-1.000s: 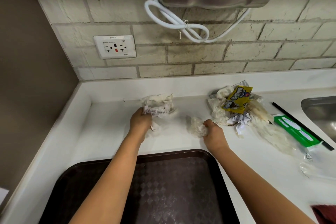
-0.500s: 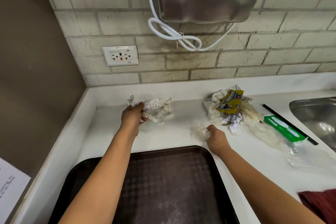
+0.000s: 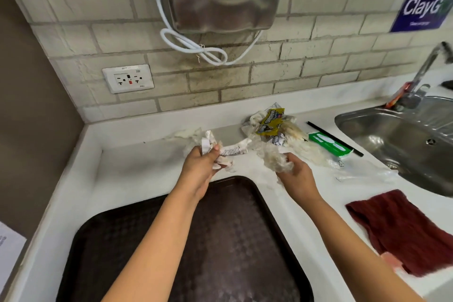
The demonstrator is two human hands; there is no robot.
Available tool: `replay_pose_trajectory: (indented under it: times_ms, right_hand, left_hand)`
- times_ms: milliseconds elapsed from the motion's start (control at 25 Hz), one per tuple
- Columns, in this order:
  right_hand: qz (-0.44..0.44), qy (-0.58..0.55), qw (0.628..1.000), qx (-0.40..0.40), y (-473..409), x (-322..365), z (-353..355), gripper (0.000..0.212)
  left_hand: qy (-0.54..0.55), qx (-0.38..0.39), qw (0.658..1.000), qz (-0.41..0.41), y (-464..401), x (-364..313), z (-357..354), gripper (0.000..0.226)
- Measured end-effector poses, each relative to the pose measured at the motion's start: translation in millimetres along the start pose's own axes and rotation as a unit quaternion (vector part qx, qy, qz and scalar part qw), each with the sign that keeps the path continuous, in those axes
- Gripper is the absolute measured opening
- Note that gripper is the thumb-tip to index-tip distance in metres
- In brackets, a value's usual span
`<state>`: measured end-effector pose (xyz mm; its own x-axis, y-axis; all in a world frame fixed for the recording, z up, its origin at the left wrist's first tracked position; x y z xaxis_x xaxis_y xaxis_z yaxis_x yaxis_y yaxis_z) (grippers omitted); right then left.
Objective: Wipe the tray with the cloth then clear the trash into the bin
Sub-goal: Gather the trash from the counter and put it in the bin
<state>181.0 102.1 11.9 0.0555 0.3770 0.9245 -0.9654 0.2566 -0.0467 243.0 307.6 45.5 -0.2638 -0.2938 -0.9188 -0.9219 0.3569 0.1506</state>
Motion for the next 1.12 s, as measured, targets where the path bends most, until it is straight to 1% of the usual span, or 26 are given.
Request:
replay_pose_trajectory:
  times_ms: [240, 400, 440, 600, 680, 800, 880, 1000, 1120]
  right_hand:
    - [0.013, 0.011, 0.996, -0.084, 70.3, -7.2, 39.7, 0.028]
    - [0.011, -0.103, 0.988, -0.118, 114.5, -26.8, 64.8, 0.033]
    - [0.007, -0.113, 0.986, -0.122, 127.9, -33.9, 72.8, 0.034]
    - [0.009, -0.121, 0.986, -0.111, 193.8, -70.6, 106.3, 0.021]
    - [0.011, -0.103, 0.99, -0.1, 233.0, -95.5, 120.8, 0.013]
    - [-0.017, -0.066, 0.994, -0.087, 289.5, -143.6, 139.9, 0.023]
    - [-0.064, -0.054, 0.994, -0.077, 326.9, -178.6, 150.1, 0.033]
    - [-0.139, -0.02, 0.989, -0.038, 371.3, -225.5, 155.0, 0.041]
    - [-0.211, 0.022, 0.977, -0.03, 404.7, -275.1, 152.7, 0.056]
  left_hand:
    - [0.071, 0.082, 0.993, 0.052, 60.7, 25.3, -67.3, 0.015]
    - [0.073, 0.101, 0.991, 0.05, 102.0, 49.8, -100.9, 0.016]
    - [0.073, 0.102, 0.991, 0.047, 112.3, 58.0, -109.5, 0.016]
    - [0.065, 0.103, 0.991, 0.053, 155.1, 105.4, -147.0, 0.013]
    - [0.042, 0.084, 0.993, 0.066, 181.3, 137.5, -167.7, 0.013]
    - [0.061, 0.029, 0.994, 0.09, 223.4, 197.8, -194.2, 0.015]
    - [0.068, -0.011, 0.99, 0.127, 250.2, 245.5, -204.3, 0.016]
    - [0.065, -0.062, 0.976, 0.197, 283.9, 307.3, -206.8, 0.012]
    - [0.075, -0.11, 0.96, 0.247, 298.3, 355.0, -205.2, 0.02]
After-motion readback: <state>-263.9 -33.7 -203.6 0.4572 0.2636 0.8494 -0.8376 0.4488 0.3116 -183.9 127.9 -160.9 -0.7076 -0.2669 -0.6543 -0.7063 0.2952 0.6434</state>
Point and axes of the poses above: each hand's wrist, its own y-axis away from the middle knuckle, its own z-axis out of the back of the hand, x = y × z, the point moved 4 cm from there along -y, towards the middle knuckle, and after that the axes turned 12 degrees about x, right-handed, at the moved point
